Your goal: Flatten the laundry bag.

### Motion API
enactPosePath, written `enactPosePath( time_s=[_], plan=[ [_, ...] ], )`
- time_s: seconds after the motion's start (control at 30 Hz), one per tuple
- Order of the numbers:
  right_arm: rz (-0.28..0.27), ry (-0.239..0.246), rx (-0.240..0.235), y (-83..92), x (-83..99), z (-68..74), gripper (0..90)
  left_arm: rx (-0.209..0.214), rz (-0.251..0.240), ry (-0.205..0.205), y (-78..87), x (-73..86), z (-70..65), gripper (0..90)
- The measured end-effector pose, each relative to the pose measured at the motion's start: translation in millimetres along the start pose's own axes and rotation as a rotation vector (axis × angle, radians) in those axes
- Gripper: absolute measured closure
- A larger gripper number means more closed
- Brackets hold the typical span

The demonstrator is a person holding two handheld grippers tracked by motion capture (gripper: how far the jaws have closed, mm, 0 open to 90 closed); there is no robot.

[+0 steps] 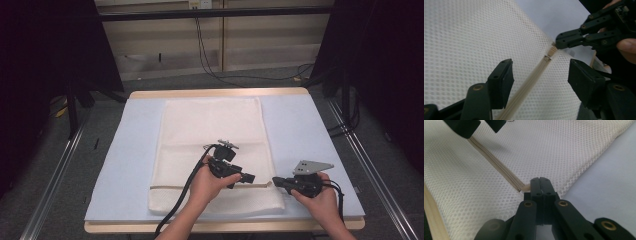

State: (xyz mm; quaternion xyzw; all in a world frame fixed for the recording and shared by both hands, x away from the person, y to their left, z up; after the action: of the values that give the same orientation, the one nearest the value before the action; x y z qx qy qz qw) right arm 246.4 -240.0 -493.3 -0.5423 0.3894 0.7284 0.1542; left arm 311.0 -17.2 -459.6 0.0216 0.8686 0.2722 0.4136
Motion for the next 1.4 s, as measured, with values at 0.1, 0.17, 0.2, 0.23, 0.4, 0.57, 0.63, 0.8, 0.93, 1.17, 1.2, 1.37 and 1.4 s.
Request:
enactPosePath(
  time_s=[0.1,0.17,0.2,0.23,0.4,0.57,0.63,0.8,0.93,1.17,1.2,1.37,1.4],
  plan=[
    [0.018,0.006,-0.010,-7.0,0.1,2.4,90.0,-0.008,0.015,0.001,-1.2,0.1,-0.1,38.2],
    [0.021,0.011,-0.027,-10.1,0.1,5.8,90.0,0.000,0.023,0.015,-2.4,0.4,-0.5,40.0],
    [0.019,0.012,-0.035,-11.9,-0.7,7.8,90.0,0.001,0.026,0.019,-3.1,0.8,-0.8,40.3],
    [0.010,0.013,-0.038,-13.1,-2.0,9.0,90.0,0.002,0.036,0.015,-3.3,0.9,-0.1,40.4],
    [0.020,0.012,-0.021,-12.3,-3.3,5.9,90.0,0.015,0.044,0.062,-8.6,0.8,-1.8,43.4],
    [0.016,0.009,-0.003,-5.0,-2.1,0.1,90.0,0.021,0.079,0.117,-17.1,3.5,-4.1,49.8],
    [0.023,0.010,0.001,-4.0,-0.5,-1.9,90.0,0.025,0.096,0.129,-21.0,4.6,-3.8,51.9],
    [0.028,0.001,-0.005,-2.8,0.8,-2.4,90.0,0.014,0.146,0.152,-31.5,8.4,-0.7,56.5],
    [0.029,0.007,-0.007,-2.0,0.9,-2.0,90.0,-0.007,0.125,0.212,-40.4,9.0,1.1,57.4],
    [0.036,0.005,-0.004,-1.5,1.8,-3.4,90.0,-0.018,0.143,0.201,-46.7,8.6,0.8,63.8],
    [0.037,0.003,-0.002,-1.6,2.0,-3.4,90.0,-0.030,0.136,0.206,-47.5,8.8,0.2,65.2],
    [0.040,0.004,-0.009,-1.7,3.4,-4.2,90.0,-0.030,0.134,0.228,-50.6,9.2,-0.6,70.1],
    [0.039,0.000,-0.009,-1.7,3.8,-4.2,90.0,-0.034,0.140,0.222,-50.6,9.2,-0.6,70.3]
  ],
)
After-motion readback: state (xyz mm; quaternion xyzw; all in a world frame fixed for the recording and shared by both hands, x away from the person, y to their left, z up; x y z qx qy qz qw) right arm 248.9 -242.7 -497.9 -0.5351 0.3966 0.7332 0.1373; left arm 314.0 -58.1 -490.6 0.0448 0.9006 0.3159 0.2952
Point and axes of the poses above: each handheld gripper's, and its own axes: y roughly backward along the jaws, x roughly out of its underside, z roughly to its left, the point moved 3 cm from there along -y, roughly forward along the jaws, and after that the axes turned 15 degrees about -z, right-handed, at the moved point
